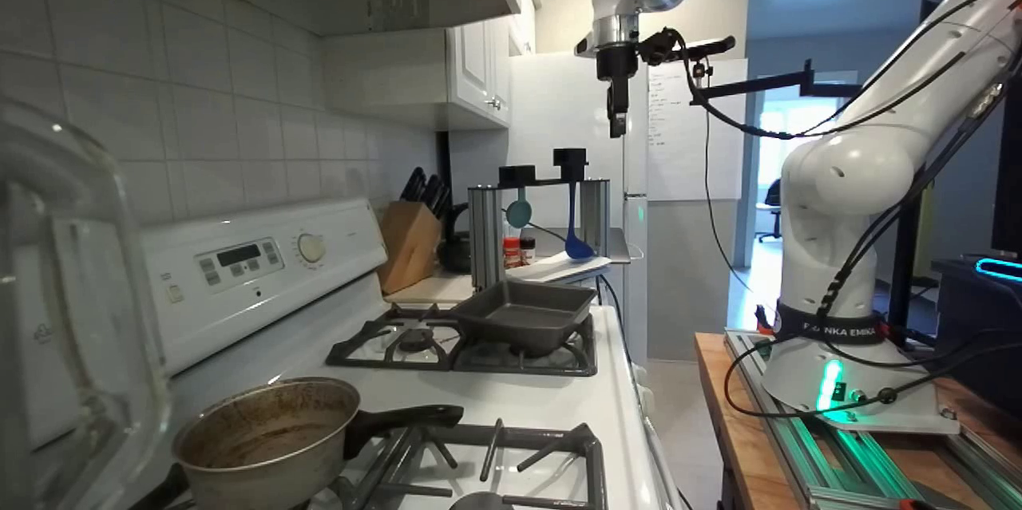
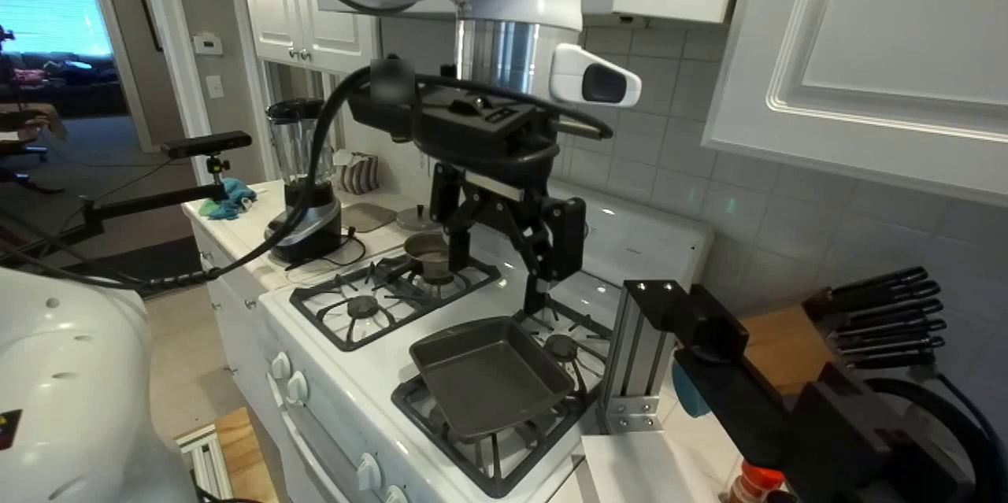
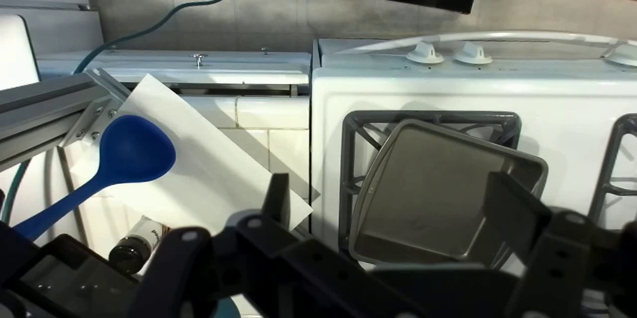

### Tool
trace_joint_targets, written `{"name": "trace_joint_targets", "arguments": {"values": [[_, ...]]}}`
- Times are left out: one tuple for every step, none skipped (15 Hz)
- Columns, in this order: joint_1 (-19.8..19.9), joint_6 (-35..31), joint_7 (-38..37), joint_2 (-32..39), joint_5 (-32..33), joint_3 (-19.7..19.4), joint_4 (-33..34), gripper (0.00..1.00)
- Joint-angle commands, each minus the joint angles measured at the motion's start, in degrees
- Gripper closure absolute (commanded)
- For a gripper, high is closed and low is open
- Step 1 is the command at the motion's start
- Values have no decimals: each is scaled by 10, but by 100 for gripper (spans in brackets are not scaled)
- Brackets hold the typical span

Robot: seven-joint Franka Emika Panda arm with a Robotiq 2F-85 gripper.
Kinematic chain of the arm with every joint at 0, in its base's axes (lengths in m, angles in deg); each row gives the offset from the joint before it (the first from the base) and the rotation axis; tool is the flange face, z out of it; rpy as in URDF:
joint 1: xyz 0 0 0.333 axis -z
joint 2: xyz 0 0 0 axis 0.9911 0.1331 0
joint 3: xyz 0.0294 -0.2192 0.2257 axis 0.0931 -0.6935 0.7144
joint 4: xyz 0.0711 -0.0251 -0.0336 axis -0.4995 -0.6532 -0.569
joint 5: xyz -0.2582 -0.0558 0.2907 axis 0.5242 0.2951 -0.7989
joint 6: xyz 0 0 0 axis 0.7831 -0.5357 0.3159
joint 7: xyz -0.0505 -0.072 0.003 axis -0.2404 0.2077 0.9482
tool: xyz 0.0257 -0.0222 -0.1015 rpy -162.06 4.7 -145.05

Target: Move the pot to the bottom left stove stop

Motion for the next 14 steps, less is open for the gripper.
{"name": "trace_joint_targets", "arguments": {"values": [[-31, 16, 29, -19, -19, 13, -28, 0], [-42, 10, 36, -33, -23, 24, -50, 0], [-55, 16, 45, -40, -30, 31, -63, 0], [-67, 11, 44, -52, -39, 43, -85, 0], [-79, 11, 41, -59, -48, 54, -99, 0], [-92, 16, 36, -68, -63, 65, -116, 0], [-103, 6, 25, -78, -73, 79, -136, 0], [-113, -11, 4, -87, -92, 93, -159, 0], [-124, -16, -3, -92, -105, 106, -174, 0], [-135, -41, -23, -101, -115, 127, -195, 0], [-147, -64, -38, -103, -126, 145, -210, 0], [-159, -90, -59, -103, -138, 165, -223, 0], [-172, -125, -83, -100, -149, 187, -234, 0], [-183, -163, -110, -93, -158, 210, -242, 0]]}}
